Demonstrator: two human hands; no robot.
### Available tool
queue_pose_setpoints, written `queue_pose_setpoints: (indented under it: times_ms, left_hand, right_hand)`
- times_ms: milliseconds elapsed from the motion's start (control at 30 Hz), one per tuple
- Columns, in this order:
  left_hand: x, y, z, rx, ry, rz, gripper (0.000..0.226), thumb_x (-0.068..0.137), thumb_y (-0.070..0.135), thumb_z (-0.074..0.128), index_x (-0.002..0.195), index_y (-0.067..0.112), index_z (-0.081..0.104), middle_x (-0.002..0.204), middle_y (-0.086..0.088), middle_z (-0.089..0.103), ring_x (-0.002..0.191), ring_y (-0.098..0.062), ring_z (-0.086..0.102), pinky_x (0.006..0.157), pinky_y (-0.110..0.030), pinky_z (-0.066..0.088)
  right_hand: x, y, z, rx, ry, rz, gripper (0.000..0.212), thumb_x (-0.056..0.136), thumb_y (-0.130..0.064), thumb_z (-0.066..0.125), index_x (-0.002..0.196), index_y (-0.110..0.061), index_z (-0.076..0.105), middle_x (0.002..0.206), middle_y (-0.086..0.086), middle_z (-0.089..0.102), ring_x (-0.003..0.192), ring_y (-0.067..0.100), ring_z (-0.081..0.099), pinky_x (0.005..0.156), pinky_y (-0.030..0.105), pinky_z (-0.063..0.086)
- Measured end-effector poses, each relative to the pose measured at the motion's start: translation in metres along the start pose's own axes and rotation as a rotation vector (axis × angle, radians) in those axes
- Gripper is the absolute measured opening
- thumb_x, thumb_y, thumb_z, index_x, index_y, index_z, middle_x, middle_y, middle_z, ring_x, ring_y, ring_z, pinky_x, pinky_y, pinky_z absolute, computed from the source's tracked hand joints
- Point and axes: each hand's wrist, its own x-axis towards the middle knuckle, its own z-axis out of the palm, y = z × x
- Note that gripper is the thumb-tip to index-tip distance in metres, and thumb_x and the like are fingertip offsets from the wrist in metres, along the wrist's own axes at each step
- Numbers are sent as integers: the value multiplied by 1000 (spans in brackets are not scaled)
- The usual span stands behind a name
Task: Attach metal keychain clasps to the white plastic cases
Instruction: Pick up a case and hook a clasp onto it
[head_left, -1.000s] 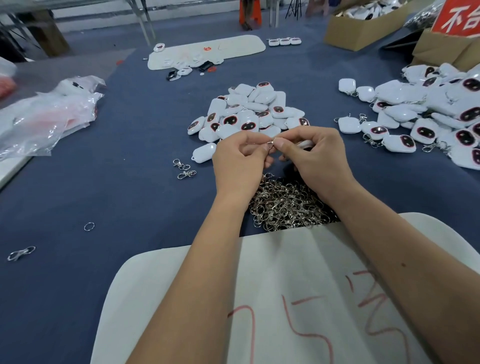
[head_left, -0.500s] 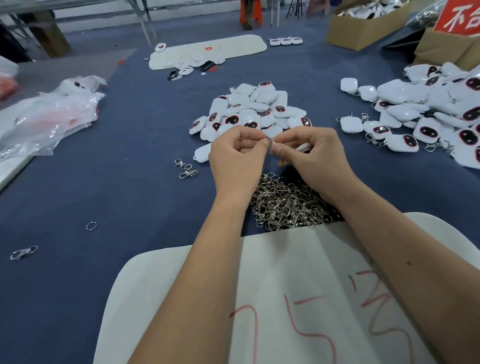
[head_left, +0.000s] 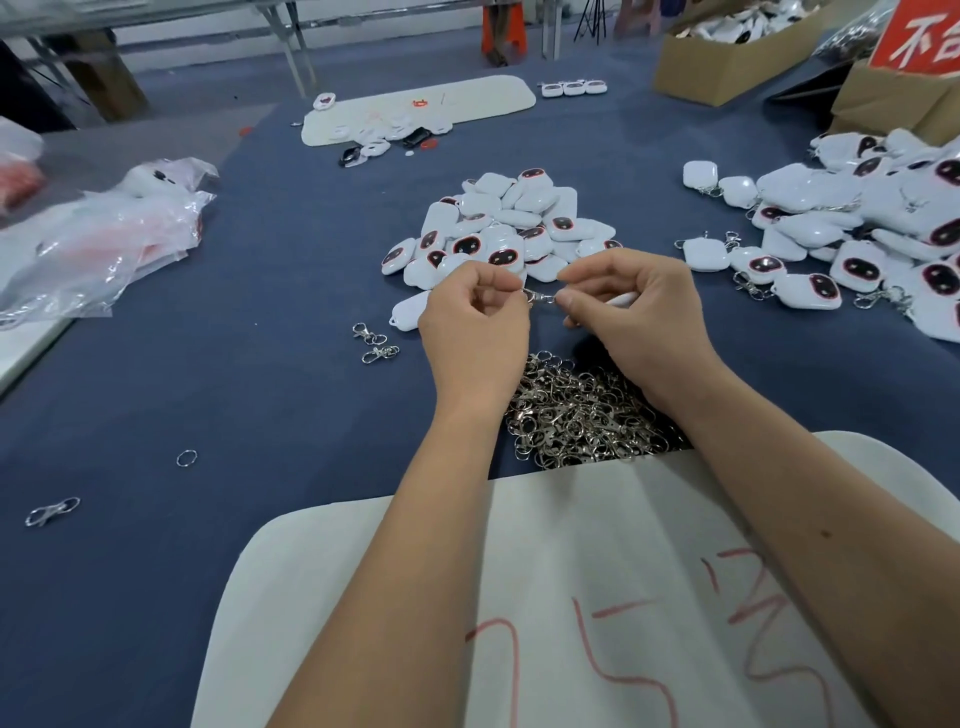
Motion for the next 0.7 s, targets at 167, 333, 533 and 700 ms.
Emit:
queue_pose_setpoints:
  times_ms: [167,333,533,700]
  left_hand:
    - [-6,2,5,167,-139,176,15,85,10,73,89,24,72,91,10,72,84,-9,64,82,-25,54]
    - [-7,1,6,128,-212,220,15,86,0,73,87,15,75,79,6,72,70,-1,61,72,-13,52]
    - [-4,0,4,120,-192,215,18,83,-2,76,82,16,73,73,9,68,64,1,57,67,-11,49]
    - [-4,0,6,115,-158,175,16,85,4,77,79,17,70,72,7,67,63,0,56,63,-10,46]
  right_hand:
    - [-1,1,0,0,39,0,17,83,-20,85,98,-20,76,79,-3,79,73,22,77,73,42,63]
    - [-2,1,-2,-10,57,-20,16,85,-20,84,98,-21,75,81,-4,79,77,28,77,75,44,63]
    - [-2,-2,-2,0,34,8,13,84,-20,86,93,-18,77,77,-2,78,68,18,73,68,35,58]
    - [-2,-4,-1,28,25,-1,7,85,-21,84,89,-19,79,76,2,78,70,20,75,72,34,61]
